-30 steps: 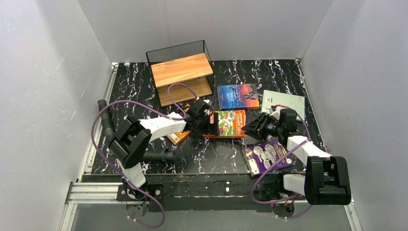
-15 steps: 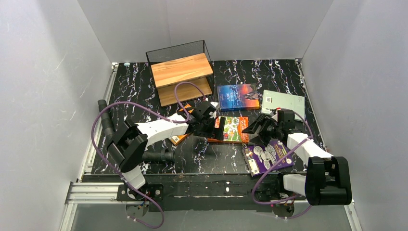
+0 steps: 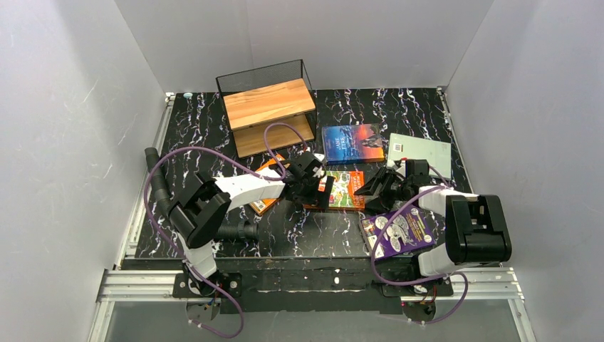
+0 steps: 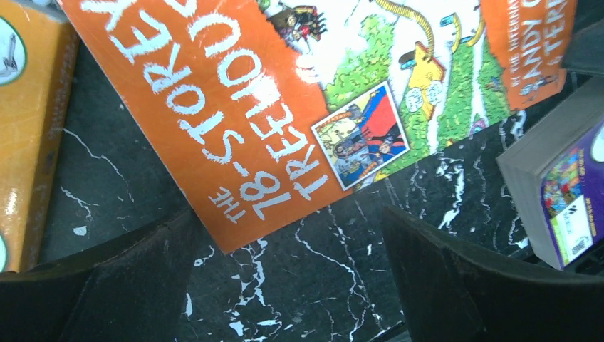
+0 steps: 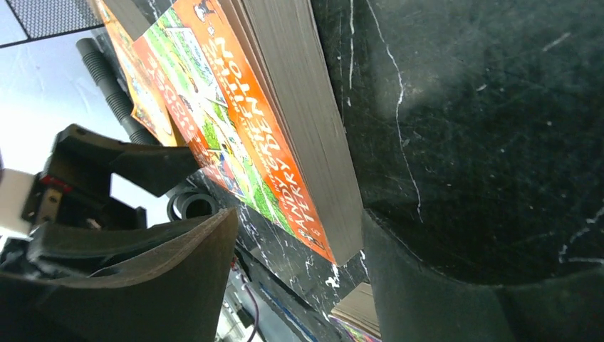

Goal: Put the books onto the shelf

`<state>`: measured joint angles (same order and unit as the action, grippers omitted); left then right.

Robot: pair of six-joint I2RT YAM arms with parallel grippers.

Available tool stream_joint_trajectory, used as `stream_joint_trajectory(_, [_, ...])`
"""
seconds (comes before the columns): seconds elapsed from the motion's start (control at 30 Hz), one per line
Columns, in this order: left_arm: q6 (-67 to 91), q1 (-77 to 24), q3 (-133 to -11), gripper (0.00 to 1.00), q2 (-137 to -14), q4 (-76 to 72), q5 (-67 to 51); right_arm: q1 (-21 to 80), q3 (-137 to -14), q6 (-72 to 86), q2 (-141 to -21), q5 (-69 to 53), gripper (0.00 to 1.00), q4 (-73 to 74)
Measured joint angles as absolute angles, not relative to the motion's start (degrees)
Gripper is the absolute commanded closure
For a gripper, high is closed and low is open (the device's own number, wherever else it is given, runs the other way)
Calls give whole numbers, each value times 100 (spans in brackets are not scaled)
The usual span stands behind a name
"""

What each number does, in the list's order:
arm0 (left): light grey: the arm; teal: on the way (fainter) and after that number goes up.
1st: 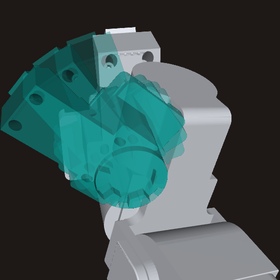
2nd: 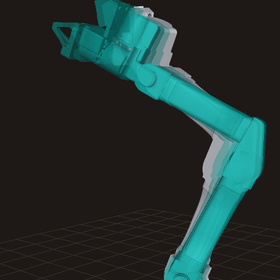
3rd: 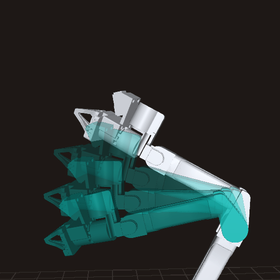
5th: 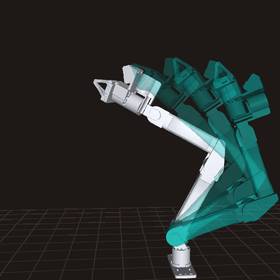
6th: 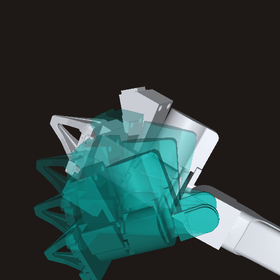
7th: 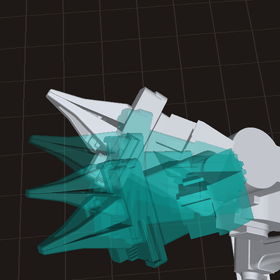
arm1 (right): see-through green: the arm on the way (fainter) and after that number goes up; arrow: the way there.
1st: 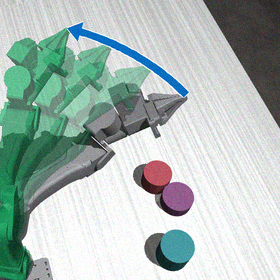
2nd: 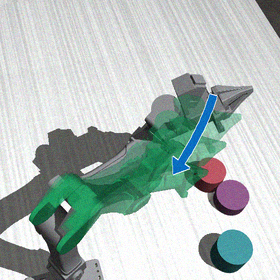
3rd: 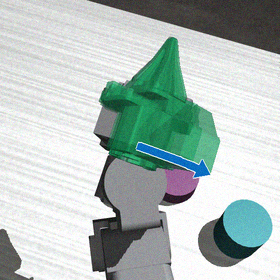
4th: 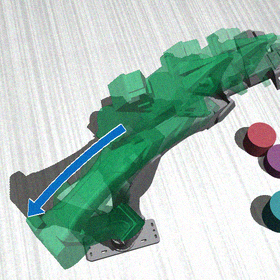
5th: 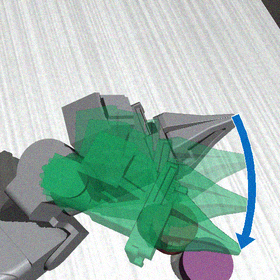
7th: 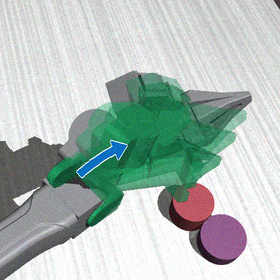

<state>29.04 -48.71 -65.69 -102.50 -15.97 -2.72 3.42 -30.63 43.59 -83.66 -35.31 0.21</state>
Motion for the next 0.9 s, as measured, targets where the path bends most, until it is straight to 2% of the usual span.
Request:
stream_joint_trajectory(0.03, [2919, -4871, -6519, 7, -10278, -1662, -325, 342, -3026, 4357, -8425, -3649, 33, -139])
stream_joint_trajectory(0.2, [3000, -4812, -6357, 10, -10296, -1785, -392, 305, -2709, 4333, -8468, -3879, 67, -696])
stream_joint_trajectory(0.37, [3020, -4753, -6357, 13, -10294, -1767, -395, 290, -2646, 4195, -8197, -3879, 88, -589])
stream_joint_trajectory(0.47, [3035, -4746, -6357, 13, -10294, -1769, -397, 290, -2681, 4110, -7909, -3879, 97, -471])
stream_joint_trajectory(0.9, [2801, -4742, -6372, 9, -10280, -1680, -440, 274, -2875, 4075, -7363, -3951, 99, -156])
